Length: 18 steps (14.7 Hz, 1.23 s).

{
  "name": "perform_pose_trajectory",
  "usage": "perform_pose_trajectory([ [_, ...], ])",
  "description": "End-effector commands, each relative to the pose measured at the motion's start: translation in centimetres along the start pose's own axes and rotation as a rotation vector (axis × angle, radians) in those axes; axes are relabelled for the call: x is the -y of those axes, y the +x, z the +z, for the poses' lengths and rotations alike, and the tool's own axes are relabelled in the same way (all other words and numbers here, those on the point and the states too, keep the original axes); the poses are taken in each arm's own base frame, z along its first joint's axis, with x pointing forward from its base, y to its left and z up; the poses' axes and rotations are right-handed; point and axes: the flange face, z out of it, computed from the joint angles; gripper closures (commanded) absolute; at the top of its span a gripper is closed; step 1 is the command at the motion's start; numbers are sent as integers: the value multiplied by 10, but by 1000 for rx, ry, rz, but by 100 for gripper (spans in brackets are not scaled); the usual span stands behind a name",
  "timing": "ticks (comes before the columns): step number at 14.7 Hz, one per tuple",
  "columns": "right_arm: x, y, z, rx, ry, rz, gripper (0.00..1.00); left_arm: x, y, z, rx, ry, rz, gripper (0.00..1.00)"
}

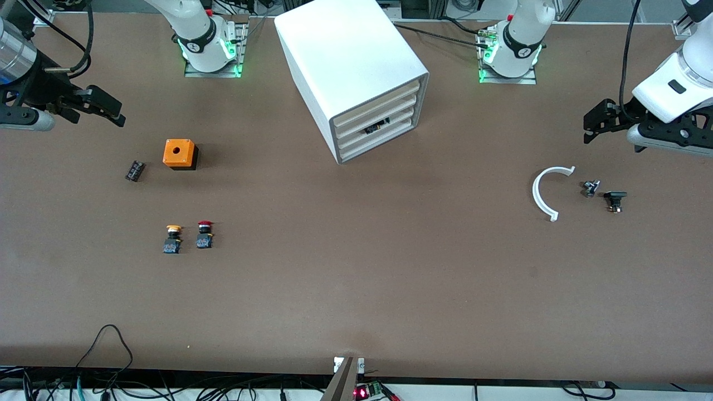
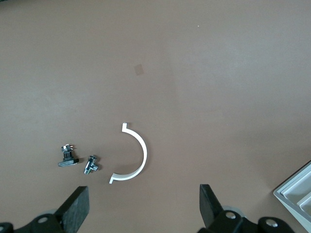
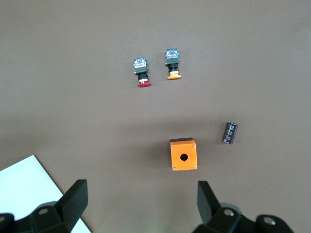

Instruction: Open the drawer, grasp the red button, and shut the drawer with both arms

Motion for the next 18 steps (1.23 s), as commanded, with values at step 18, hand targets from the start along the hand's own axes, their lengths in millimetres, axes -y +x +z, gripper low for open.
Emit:
perform_pose_trajectory([
  [18, 14, 11, -25, -29, -15, -113, 0, -2, 6, -1, -6, -13, 14, 0],
])
